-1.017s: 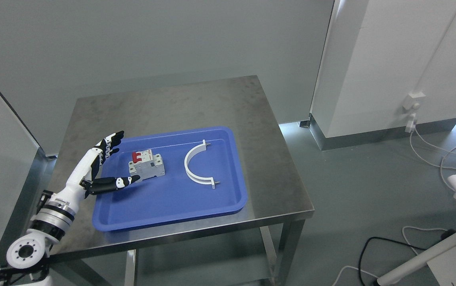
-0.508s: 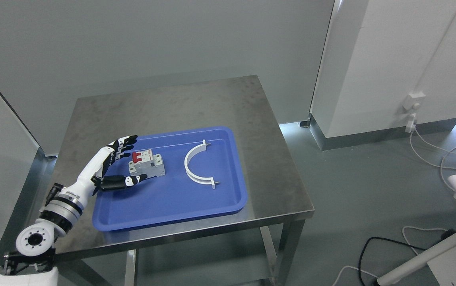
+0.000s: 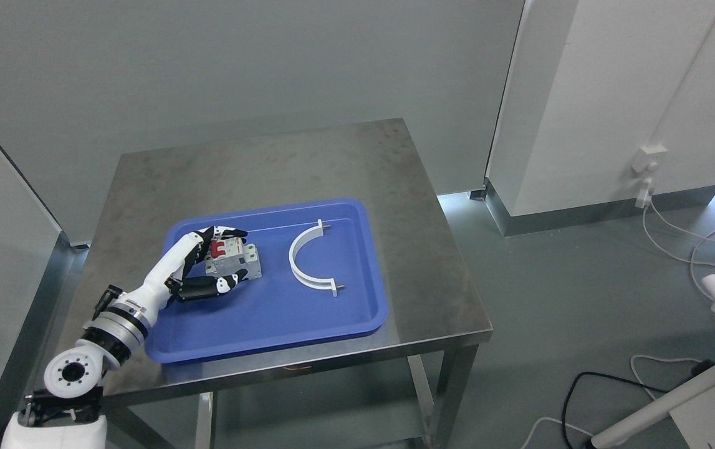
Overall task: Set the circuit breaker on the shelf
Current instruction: 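Close the left hand around the white-and-red circuit breaker, then lift the circuit breaker out of the tray with the left hand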
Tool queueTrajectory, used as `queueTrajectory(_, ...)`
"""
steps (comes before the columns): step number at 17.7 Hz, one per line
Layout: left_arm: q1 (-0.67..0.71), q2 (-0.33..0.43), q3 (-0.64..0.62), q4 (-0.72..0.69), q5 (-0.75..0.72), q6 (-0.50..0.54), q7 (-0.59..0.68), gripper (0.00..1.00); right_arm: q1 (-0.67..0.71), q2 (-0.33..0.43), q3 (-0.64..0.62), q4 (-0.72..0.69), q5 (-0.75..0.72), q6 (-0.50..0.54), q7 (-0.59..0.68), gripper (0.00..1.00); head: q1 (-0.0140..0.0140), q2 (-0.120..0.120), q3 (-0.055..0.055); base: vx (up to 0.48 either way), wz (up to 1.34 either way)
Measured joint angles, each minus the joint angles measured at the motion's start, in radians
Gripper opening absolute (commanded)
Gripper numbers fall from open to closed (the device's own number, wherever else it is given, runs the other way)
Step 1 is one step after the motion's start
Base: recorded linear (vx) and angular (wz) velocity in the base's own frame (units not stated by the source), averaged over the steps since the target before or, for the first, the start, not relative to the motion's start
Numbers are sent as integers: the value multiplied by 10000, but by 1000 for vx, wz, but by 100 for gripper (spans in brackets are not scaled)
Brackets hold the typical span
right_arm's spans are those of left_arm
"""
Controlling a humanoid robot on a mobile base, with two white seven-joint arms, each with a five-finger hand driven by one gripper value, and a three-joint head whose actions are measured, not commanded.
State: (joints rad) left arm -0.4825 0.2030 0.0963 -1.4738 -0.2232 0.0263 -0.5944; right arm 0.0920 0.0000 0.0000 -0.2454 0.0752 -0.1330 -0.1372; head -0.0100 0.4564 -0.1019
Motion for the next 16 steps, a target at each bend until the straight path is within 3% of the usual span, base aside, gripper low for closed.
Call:
queueTrajectory(4, -5, -123, 197, 96, -7, -922, -66, 5, 0, 0, 0, 0, 0, 0, 0, 100, 0, 0, 0, 0, 0)
queueTrajectory(10, -821, -950, 1238, 195, 810, -2757, 121, 6, 0, 0, 0, 0, 0, 1, 0, 100, 0, 0, 0, 1, -5)
queueTrajectory(16, -780, -1419, 1882, 225, 1790, -4638, 1718, 6, -1, 0, 0, 0, 0, 1, 0, 100, 0, 0, 0, 7, -9)
